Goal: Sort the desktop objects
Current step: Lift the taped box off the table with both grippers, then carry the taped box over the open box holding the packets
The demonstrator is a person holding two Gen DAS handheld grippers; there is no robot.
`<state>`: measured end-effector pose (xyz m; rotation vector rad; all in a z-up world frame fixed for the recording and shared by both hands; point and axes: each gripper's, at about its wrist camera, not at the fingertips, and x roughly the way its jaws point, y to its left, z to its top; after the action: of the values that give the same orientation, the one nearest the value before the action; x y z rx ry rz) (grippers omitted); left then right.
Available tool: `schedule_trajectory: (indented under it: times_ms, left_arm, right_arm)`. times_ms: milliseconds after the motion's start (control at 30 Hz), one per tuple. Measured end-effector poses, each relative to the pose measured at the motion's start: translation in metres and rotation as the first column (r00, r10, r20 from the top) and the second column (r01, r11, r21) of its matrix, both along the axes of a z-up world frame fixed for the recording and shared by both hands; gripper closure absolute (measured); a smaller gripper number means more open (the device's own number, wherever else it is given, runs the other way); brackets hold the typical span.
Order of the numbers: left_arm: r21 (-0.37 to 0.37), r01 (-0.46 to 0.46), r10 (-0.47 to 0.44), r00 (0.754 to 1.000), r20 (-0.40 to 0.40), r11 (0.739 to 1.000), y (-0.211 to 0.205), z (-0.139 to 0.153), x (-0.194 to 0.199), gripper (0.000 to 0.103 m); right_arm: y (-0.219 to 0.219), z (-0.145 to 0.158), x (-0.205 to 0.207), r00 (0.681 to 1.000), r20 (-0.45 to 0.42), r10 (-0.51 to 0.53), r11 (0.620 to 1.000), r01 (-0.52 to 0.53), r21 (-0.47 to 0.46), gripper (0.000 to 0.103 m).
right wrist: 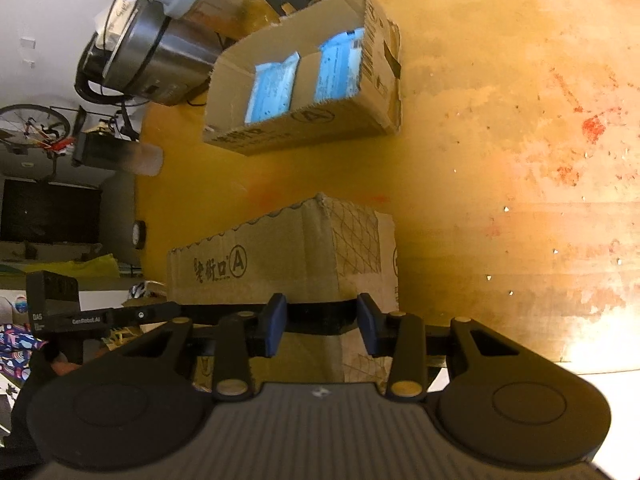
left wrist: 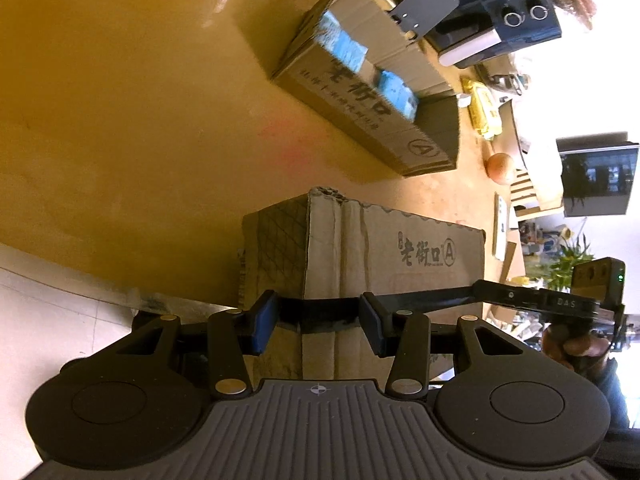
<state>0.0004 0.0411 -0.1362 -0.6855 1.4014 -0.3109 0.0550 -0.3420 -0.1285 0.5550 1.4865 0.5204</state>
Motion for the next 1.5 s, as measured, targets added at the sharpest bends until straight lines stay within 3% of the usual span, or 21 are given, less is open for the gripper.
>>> schedule_trajectory:
  times_ms: [567, 1500]
  left_arm:
    - [0.017, 0.059, -0.06, 0.998, 0.035, 0.998, -0.005, 0.044, 0.047, 0.06]
    - [0.028, 0.147, -0.149, 0.985, 0.085, 0.989, 0.0, 0.059, 0.152, 0.06]
  right_arm:
    - [-0.007, 0.047, 0.018, 0.998, 0.055, -0.04, 0.999, 0.039, 0.02, 0.069]
    - [0.0, 0.062, 0.091, 0.987, 0.091, -0.13, 0.992, 0.13, 0.001, 0.069]
